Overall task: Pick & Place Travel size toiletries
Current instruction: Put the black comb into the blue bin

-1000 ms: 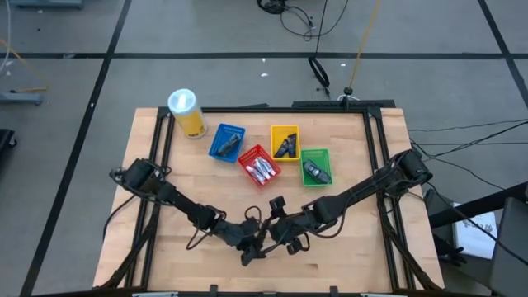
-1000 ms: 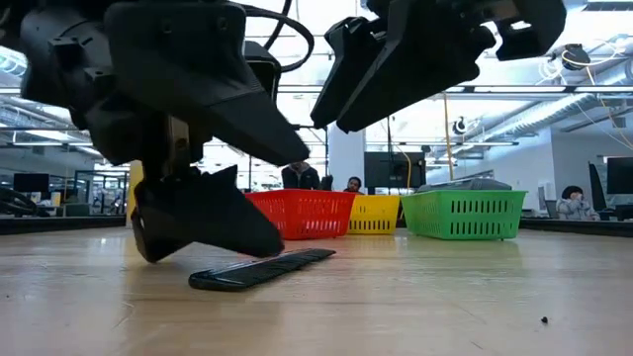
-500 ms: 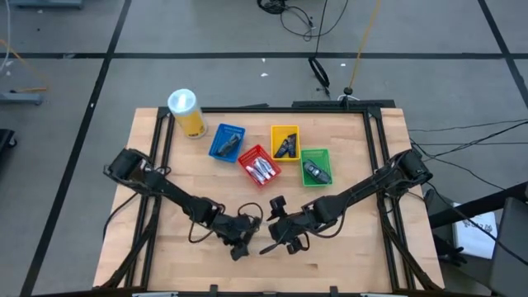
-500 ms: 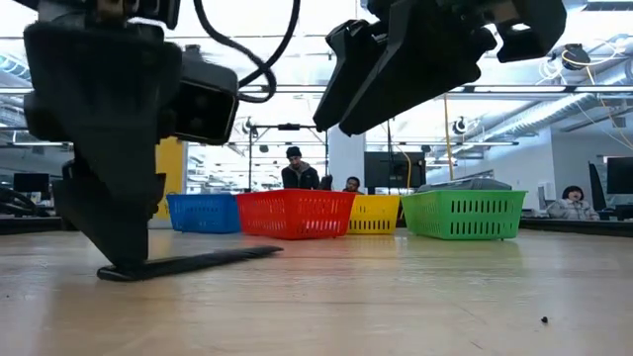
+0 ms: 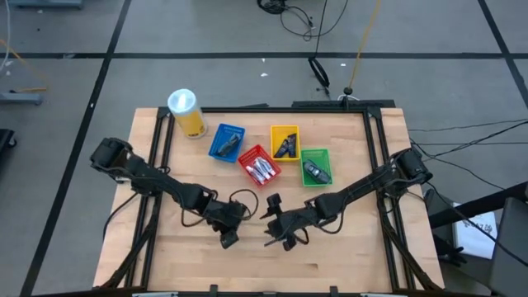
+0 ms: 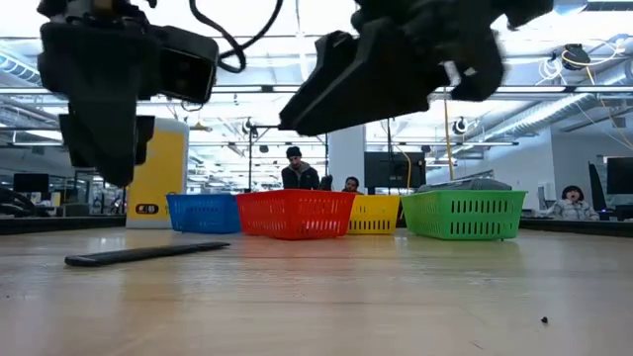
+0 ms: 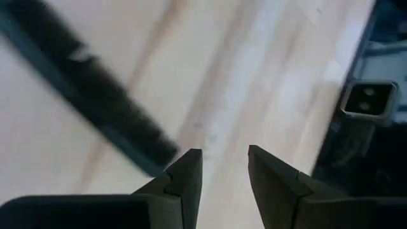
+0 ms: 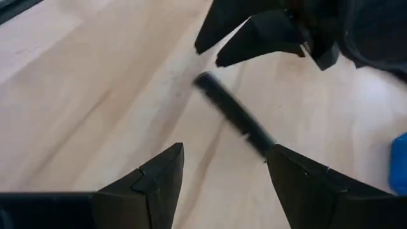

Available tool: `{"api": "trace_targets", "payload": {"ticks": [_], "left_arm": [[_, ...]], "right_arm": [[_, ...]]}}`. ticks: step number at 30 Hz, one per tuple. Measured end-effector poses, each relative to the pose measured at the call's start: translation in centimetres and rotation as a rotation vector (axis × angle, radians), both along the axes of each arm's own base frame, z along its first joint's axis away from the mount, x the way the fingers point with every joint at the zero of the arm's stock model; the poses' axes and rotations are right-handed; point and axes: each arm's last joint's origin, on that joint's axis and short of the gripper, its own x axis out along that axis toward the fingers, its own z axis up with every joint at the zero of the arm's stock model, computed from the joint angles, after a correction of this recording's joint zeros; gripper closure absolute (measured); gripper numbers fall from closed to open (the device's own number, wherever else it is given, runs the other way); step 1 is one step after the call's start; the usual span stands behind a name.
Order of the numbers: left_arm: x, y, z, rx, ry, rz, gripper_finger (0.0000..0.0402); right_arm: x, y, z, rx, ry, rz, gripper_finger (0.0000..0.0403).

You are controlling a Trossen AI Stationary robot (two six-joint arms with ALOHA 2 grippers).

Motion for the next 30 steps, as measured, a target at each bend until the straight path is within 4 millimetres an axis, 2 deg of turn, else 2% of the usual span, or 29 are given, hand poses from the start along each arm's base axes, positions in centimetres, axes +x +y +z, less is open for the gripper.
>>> {"api": "trace_targets", "payload": {"ticks": [4, 7, 10, 16, 20, 26, 30], "left_arm": [[-1.0, 0.8, 0.6, 0.098, 0.055, 0.135, 0.0268], [-1.8, 1.4, 0.2, 0.214, 0.122, 0.285, 0.0247], [-1.5, 1.7, -0.9, 0.254, 0.148, 0.349, 0.0220], [0.5, 1.4, -4.1, 0.208, 0.167, 0.300, 0.0188], [2.2, 1.1, -5.4, 0.144, 0.073, 0.242, 0.0189], [4.3, 1.1, -5.3, 0.064, -0.138, 0.145, 0.0208], [4.5, 1.6, -5.3, 0.054, -0.147, 0.127, 0.0220]], "right_arm": [[0.3, -1.3, -0.4, 0.013, -0.029, -0.029, 0.0182], [0.4, -1.8, -0.5, 0.028, -0.019, -0.022, 0.0173], [0.8, -1.8, -1.1, 0.041, -0.024, -0.013, 0.0158], [1.1, -1.3, -3.3, 0.044, 0.026, 0.023, 0.0143], [1.2, -1.2, -5.0, 0.034, 0.066, 0.016, 0.0144], [1.4, -1.7, -5.9, 0.068, 0.102, -0.038, 0.0145], [1.2, -1.8, -6.1, 0.075, 0.138, -0.056, 0.0144]]}}
